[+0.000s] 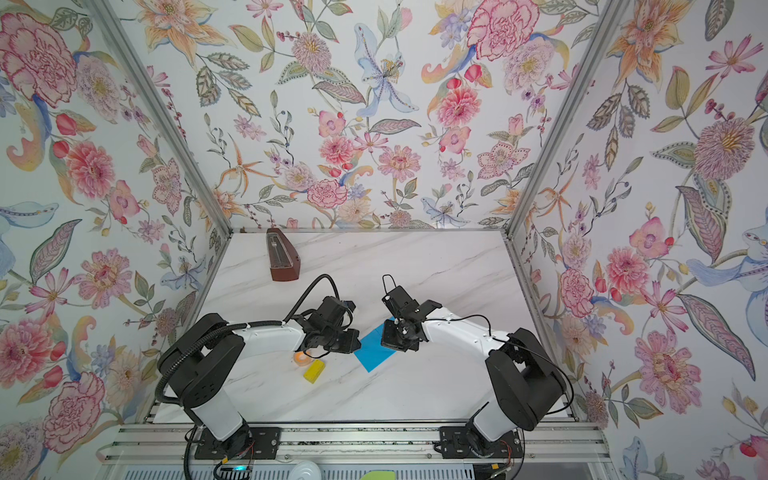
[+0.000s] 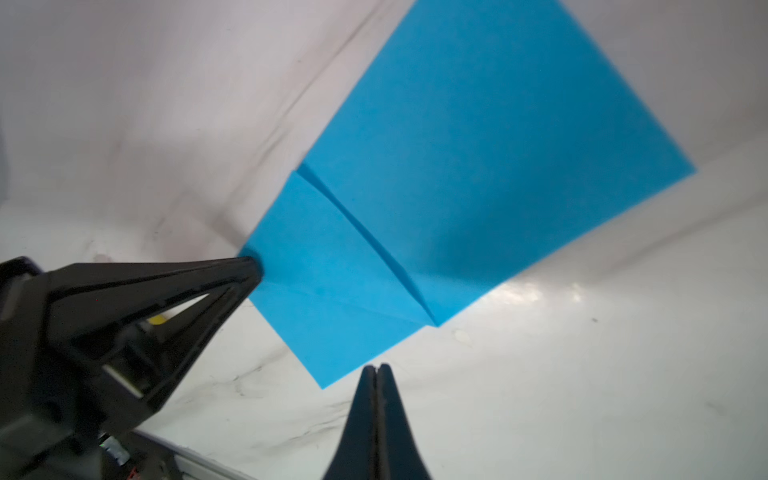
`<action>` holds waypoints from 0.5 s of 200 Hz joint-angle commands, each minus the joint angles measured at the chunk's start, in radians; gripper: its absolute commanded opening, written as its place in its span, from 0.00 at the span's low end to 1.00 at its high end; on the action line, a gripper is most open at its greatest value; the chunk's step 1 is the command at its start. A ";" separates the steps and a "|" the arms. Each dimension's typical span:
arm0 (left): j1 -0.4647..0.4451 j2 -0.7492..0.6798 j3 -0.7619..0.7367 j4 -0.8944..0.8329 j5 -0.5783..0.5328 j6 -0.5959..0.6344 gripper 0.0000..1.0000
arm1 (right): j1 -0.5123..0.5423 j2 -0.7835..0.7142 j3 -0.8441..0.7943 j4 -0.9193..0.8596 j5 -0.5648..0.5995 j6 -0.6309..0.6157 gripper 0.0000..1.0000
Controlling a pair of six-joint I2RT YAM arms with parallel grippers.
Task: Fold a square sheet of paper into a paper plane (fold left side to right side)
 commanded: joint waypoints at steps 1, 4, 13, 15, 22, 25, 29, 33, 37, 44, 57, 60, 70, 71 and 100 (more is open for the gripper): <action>0.013 0.016 -0.047 -0.156 -0.060 -0.018 0.00 | 0.011 0.078 0.029 0.090 -0.078 0.051 0.05; 0.012 0.014 -0.047 -0.157 -0.058 -0.018 0.00 | 0.013 0.084 0.032 0.090 -0.078 0.051 0.05; 0.011 0.010 -0.049 -0.156 -0.056 -0.020 0.00 | 0.014 0.102 0.035 0.091 -0.076 0.050 0.05; 0.011 0.009 -0.050 -0.157 -0.056 -0.020 0.00 | 0.012 0.107 0.036 0.092 -0.074 0.049 0.05; 0.010 0.003 -0.053 -0.153 -0.054 -0.024 0.00 | 0.012 0.121 0.037 0.091 -0.068 0.047 0.04; 0.009 0.001 -0.055 -0.151 -0.053 -0.025 0.00 | 0.011 0.126 0.038 0.091 -0.065 0.047 0.04; 0.009 -0.002 -0.057 -0.149 -0.049 -0.027 0.00 | 0.011 0.136 0.037 0.090 -0.062 0.044 0.04; 0.008 -0.006 -0.058 -0.147 -0.046 -0.029 0.00 | 0.009 0.144 0.037 0.089 -0.057 0.041 0.04; 0.008 -0.010 -0.060 -0.144 -0.044 -0.031 0.00 | 0.008 0.150 0.039 0.087 -0.055 0.038 0.04; 0.006 -0.017 -0.064 -0.139 -0.043 -0.034 0.01 | 0.005 0.163 0.039 0.087 -0.047 0.032 0.04; 0.004 -0.037 -0.073 -0.130 -0.039 -0.043 0.03 | 0.001 0.182 0.039 0.083 -0.031 0.016 0.04; 0.004 -0.041 -0.075 -0.128 -0.037 -0.046 0.03 | 0.001 0.187 0.039 0.081 -0.028 0.010 0.04; 0.002 -0.056 -0.082 -0.120 -0.027 -0.055 0.04 | -0.002 0.199 0.041 0.077 -0.022 -0.018 0.04; 0.000 -0.057 -0.083 -0.118 -0.026 -0.055 0.04 | -0.002 0.201 0.041 0.076 -0.021 -0.021 0.04; -0.014 -0.089 -0.107 -0.092 0.021 -0.080 0.06 | -0.011 0.260 0.090 0.037 -0.032 -0.168 0.03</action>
